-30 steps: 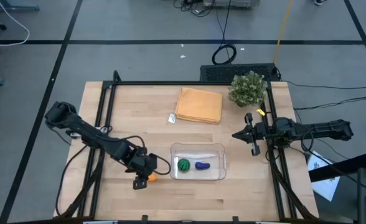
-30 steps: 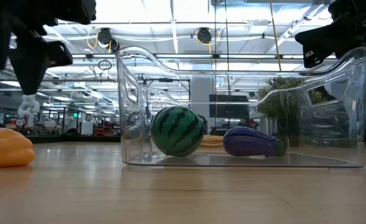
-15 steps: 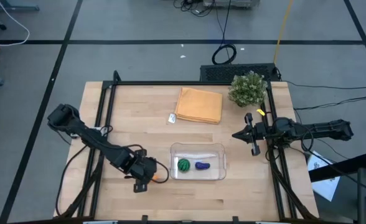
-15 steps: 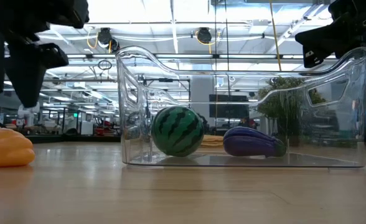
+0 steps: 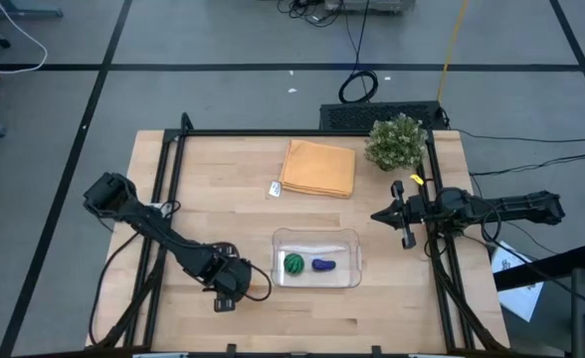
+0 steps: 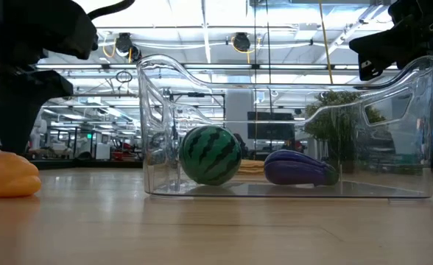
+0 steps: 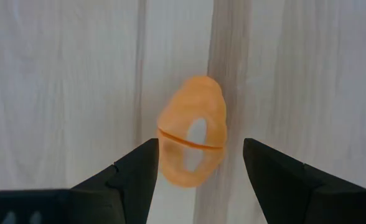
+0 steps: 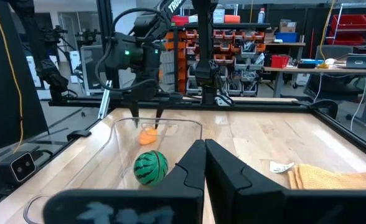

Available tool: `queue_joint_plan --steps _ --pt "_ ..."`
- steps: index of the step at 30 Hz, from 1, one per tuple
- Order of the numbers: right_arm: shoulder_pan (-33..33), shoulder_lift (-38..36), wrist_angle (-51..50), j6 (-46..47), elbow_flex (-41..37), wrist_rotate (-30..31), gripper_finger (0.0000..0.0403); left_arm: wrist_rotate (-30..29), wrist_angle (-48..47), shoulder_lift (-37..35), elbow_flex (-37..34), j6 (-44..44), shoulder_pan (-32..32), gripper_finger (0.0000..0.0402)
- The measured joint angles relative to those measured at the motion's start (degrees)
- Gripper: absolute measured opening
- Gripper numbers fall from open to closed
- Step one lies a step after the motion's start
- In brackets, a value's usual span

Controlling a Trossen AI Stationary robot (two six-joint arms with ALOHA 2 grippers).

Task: Pick and placing Produce into tupperware
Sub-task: Put the croissant into the transparent bin

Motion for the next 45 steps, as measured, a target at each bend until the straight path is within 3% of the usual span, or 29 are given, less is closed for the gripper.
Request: queue_joint_plan --steps 14,33,45 --pt "0.0 0.0 -0.06 -0.07 0.0 0.0 0.0 -1.35 -0.04 0.0 0.0 3.34 0.0 0.0239" --pt "-0.02 0.02 -0.33 -0.17 0.0 0.0 0.0 0.48 12.44 0.0 -8.21 4.72 0.39 0.0239" --pt "-0.02 0.0 -0.36 0.0 0.0 0.02 0.0 1.71 12.33 -0.12 -8.48 5.93 0.56 0.0239"
